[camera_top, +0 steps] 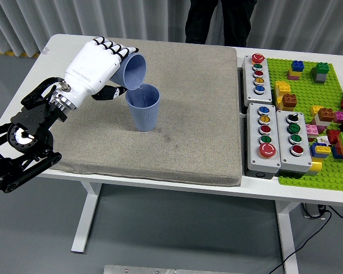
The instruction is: Pick cup pour cup place
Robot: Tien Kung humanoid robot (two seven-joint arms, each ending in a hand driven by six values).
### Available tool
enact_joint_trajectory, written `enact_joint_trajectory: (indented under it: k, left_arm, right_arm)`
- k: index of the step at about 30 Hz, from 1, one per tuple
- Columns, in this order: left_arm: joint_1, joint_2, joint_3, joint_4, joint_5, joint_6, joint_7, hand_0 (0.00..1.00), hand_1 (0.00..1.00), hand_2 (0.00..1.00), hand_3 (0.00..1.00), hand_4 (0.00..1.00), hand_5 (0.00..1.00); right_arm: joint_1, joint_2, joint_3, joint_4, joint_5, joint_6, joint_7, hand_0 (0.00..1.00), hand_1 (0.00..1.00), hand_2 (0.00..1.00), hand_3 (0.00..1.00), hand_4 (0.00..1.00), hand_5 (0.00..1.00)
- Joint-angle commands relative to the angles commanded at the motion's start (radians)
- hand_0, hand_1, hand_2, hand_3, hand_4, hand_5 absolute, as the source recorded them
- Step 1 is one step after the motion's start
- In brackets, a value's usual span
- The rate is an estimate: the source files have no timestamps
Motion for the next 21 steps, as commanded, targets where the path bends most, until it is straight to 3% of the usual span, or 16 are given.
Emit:
enact_joint_trajectory:
  k: [21]
  left_arm:
    - [-0.046, 0.031, 0.067, -0.003, 0.0, -0.004, 0.027, 0.646, 0.619, 0.638, 0.645, 0.649, 0.117]
  right_arm:
    - [-0.004, 0.0, -0.002, 0.0, 0.005, -0.001, 0.0, 0.696, 0.683, 0.619, 0.602, 0.017, 0.178]
